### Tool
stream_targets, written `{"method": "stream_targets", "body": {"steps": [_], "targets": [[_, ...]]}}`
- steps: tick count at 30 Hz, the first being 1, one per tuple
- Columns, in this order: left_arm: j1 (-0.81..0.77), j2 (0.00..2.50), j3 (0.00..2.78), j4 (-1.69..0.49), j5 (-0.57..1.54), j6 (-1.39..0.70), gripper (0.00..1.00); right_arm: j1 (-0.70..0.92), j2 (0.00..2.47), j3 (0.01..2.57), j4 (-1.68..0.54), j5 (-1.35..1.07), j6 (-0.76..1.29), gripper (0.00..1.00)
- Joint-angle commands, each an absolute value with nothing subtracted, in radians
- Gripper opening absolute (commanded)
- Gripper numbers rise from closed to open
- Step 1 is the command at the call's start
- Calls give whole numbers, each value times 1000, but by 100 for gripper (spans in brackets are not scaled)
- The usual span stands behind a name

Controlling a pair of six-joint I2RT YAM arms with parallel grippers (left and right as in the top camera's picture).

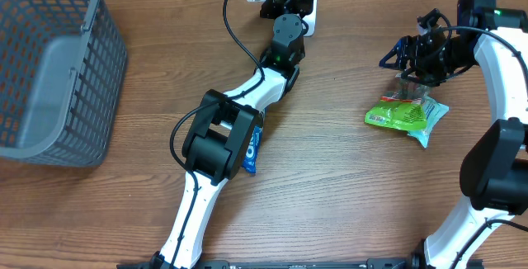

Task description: Scan the item barcode

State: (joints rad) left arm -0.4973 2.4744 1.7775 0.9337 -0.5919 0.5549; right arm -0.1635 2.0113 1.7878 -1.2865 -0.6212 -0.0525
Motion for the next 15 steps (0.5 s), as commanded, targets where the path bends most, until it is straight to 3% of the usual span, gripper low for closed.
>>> {"method": "stream_targets", "body": {"steps": [1, 15], "targets": [[-518, 2482, 1796, 988, -671, 591, 4, -165, 1975, 1813, -1284, -622, -57, 74], [-665, 2455, 1797, 1302, -1057, 912, 4, -165, 1975, 1813, -1292, -622, -57, 75]]}}
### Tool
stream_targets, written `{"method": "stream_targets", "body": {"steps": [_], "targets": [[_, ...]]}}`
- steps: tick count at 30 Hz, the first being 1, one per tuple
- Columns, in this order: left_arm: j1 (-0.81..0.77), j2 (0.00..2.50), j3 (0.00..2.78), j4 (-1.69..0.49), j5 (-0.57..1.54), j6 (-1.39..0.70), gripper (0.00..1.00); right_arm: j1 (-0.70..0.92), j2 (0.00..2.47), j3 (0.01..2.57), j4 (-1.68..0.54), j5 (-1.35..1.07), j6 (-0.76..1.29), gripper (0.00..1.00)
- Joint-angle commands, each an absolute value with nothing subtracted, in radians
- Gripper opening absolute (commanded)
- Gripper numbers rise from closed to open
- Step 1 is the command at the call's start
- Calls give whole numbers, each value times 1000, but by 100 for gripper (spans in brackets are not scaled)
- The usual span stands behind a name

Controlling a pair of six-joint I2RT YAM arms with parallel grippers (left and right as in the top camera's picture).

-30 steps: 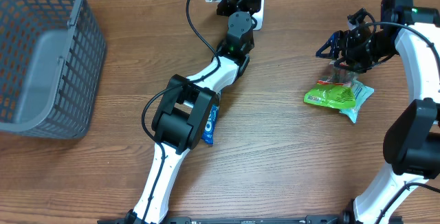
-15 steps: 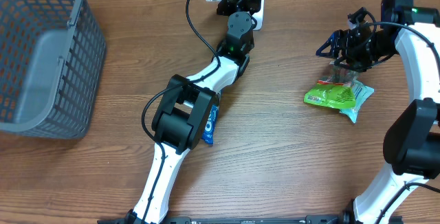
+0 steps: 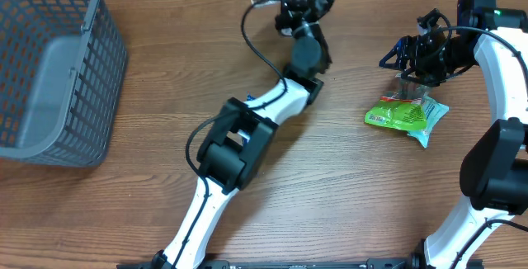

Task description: Scan the item barcode

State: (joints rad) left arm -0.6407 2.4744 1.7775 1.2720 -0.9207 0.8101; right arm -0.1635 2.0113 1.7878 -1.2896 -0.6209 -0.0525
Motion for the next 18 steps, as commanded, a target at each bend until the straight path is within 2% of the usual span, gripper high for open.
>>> {"method": "stream_targets", "body": {"steps": [1, 10, 13, 18], "targets": [[-674, 2447, 1797, 1310, -1086, 921, 4, -165, 1975, 1813, -1295, -622, -57, 74], [-721, 2382, 1796, 1248, -1307, 930, 5, -165, 1975, 1813, -1304, -627, -57, 75], [-740, 2382, 1796, 1153, -1344, 929, 4, -165, 1975, 1813, -1304, -630, -57, 75], [-757, 2382, 1796, 956, -1387, 803, 5, -165, 1975, 1813, -1304, -629, -57, 74]]}}
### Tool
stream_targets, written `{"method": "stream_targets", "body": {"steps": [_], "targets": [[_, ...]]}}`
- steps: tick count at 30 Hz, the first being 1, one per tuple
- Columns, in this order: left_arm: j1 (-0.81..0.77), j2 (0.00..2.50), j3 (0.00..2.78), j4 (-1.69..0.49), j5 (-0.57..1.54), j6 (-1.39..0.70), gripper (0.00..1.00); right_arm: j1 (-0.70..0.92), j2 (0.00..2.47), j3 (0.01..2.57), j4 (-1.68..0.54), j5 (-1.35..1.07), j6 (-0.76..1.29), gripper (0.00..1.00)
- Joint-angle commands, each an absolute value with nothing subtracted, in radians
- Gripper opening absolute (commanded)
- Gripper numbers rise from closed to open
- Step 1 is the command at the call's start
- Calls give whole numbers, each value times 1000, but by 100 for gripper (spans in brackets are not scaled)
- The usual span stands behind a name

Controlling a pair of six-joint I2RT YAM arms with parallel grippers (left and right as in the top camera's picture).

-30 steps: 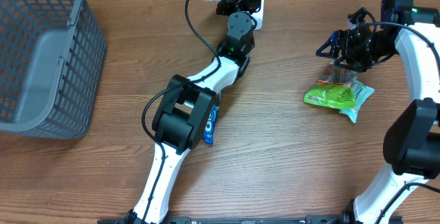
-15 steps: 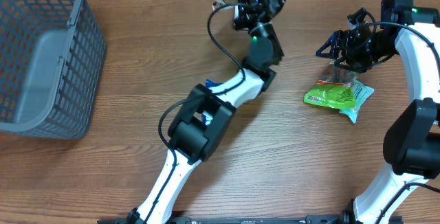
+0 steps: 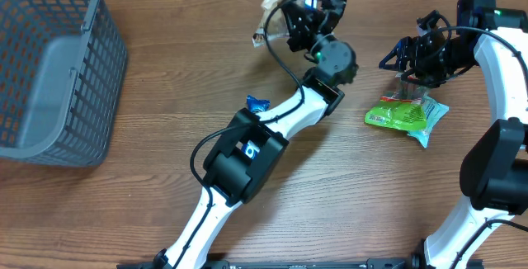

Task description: Scan the item barcode

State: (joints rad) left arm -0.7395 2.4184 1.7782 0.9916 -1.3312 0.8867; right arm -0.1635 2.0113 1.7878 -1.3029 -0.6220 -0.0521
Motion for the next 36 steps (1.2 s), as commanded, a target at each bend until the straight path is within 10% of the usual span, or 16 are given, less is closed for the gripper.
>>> {"method": "stream_targets", "body": {"steps": [1, 26, 36], "targets": [[-758, 2382, 1796, 925, -1387, 779, 5, -165, 1975, 1813, -1304, -629, -57, 74], [-739, 2107, 1796, -465, -784, -357, 5, -165, 1975, 1813, -1315, -603, -61, 75], [-632, 1908, 1794, -875, 46, -585, 5, -204, 1975, 1816, -1308, -634, -52, 69]]}}
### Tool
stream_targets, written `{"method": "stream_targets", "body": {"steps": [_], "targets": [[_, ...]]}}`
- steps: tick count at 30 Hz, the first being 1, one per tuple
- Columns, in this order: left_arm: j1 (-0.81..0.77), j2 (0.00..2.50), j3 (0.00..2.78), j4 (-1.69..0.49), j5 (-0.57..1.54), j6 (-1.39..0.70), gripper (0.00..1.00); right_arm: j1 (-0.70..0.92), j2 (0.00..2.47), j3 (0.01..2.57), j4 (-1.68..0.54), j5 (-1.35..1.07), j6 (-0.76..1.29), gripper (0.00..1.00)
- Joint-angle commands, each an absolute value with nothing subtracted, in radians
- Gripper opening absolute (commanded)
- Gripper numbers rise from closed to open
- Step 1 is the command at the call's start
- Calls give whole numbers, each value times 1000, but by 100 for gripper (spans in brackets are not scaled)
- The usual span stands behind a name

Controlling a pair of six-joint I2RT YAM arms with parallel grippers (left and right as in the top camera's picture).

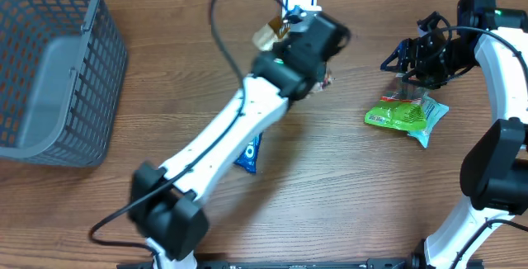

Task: Scan the item barcode
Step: 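Carry the bread bag right and drop it near the candy bag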

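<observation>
A green snack packet (403, 114) lies on the wooden table at the right. My right gripper (411, 69) sits at its far clear edge, apparently shut on that edge. My left arm stretches across the middle, its wrist over the table left of the packet. Its gripper (320, 71) is mostly hidden under the wrist, shut on the barcode scanner. A beige part of the scanner (270, 33) and its black cable (216, 9) show beside the wrist. The scanner's white cradle stands bare at the back edge.
A grey mesh basket (49, 63) fills the back left corner. A small blue packet (247, 152) lies mid-table, partly under my left forearm. The cable loops high over the back of the table.
My left arm has swung its wrist down and toward the front, from beside the cradle to mid-table, with the scanner in it. The cradle now shows bare. My right arm and the packet have not moved.
My left gripper was at the scanner in its cradle at the back edge. Then it had the scanner lifted and shifted right, cable trailing. Then the scanner was turned up higher, and now it is lowered nearer the green packet. The right gripper stayed at the packet throughout.
</observation>
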State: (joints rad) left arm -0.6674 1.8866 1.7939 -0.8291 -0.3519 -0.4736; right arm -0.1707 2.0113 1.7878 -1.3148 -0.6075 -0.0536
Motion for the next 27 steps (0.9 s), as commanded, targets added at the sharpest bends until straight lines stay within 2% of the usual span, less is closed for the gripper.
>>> {"method": "stream_targets", "body": {"steps": [1, 6, 10, 14, 18, 19, 20, 21, 22, 23, 27], "targets": [[-622, 1918, 1787, -883, 136, -584, 4, -221, 1975, 1822, -1312, -669, -53, 67], [-623, 2004, 1762, -789, 345, -585, 5, -326, 1947, 1858, -1343, -814, -61, 66], [-662, 2096, 1762, -573, 460, -592, 4, -414, 1874, 1859, -1353, -833, -60, 66], [-720, 2169, 1762, -362, 489, -591, 4, -474, 1811, 1859, -1368, -844, -60, 68], [-753, 2190, 1762, -328, 487, -591, 8, -485, 1794, 1859, -1378, -843, -61, 70], [-760, 2190, 1762, -325, 488, -590, 14, -485, 1794, 1859, -1379, -843, -61, 70], [-766, 2190, 1763, -321, 490, -579, 37, -482, 1795, 1858, -1378, -842, -61, 70], [-772, 2189, 1765, -313, 492, -554, 71, -478, 1795, 1858, -1377, -840, -61, 71], [-774, 2189, 1768, -312, 490, -522, 93, -473, 1795, 1858, -1375, -840, -61, 71], [-773, 2184, 1772, -316, 487, -491, 100, -470, 1795, 1858, -1375, -840, -61, 71], [-736, 2125, 1782, -372, 434, -468, 100, -460, 1795, 1858, -1380, -839, -83, 71]]}}
